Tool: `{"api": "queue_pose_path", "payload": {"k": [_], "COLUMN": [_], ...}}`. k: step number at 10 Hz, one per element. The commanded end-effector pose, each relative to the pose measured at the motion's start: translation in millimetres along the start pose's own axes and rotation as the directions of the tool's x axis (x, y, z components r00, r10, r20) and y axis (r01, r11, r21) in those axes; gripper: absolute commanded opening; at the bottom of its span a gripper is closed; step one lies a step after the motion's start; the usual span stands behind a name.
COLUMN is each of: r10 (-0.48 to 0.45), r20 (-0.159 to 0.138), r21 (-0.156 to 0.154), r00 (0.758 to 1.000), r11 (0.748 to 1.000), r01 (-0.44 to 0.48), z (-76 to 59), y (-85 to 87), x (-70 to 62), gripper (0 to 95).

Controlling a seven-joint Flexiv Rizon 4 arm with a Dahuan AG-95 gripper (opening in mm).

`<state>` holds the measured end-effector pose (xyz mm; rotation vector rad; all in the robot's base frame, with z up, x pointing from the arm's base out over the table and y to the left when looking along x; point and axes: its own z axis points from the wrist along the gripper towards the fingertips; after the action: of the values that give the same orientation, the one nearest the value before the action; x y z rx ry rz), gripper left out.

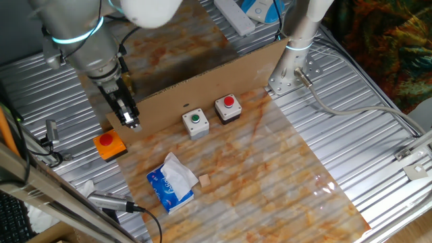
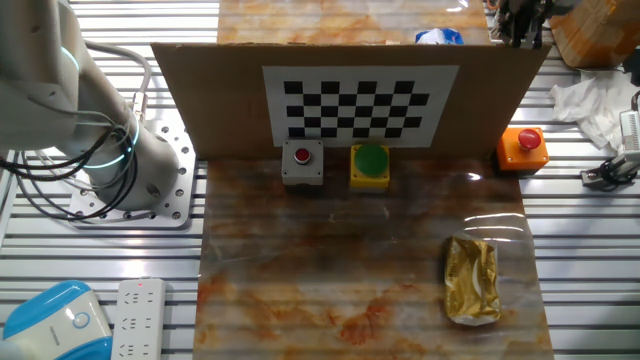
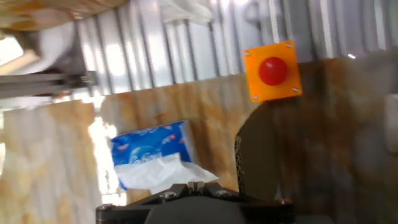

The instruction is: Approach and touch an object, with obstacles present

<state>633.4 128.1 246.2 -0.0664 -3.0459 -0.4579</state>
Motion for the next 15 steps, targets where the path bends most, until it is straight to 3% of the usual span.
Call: {"api": "queue_pose_path", "payload": {"k": [1,2,3,4,6,11,15], "r10": [0.023,-0.010,-0.009,-0.033,-0.030,-0.036,-0.048], "r20": [0.005,0.001,0.004,-0.003,-0.008,-0.009,-0.009], "r21": [-0.046,0.057,0.103,0.216,0.262,0.335,0.365], "r00": [1.000,1.000,1.000,0.999,1.000,0.999,0.999], "r11": [0.999,0.998,0.995,0.976,0.965,0.941,0.930], "r01": [-0.023,0.010,0.008,0.033,0.031,0.037,0.048], "z": [0.4,0.4,0.4,0.4,0.4,0.4,0.4], "y": [0.6,0.6,0.6,0.6,0.6,0.6,0.6], "x": [-1.1,-1.1,-1.1,-1.1,-1.1,-1.1,-1.1], "gripper": [0.0,0.0,0.0,0.0,0.0,0.0,0.0]}}
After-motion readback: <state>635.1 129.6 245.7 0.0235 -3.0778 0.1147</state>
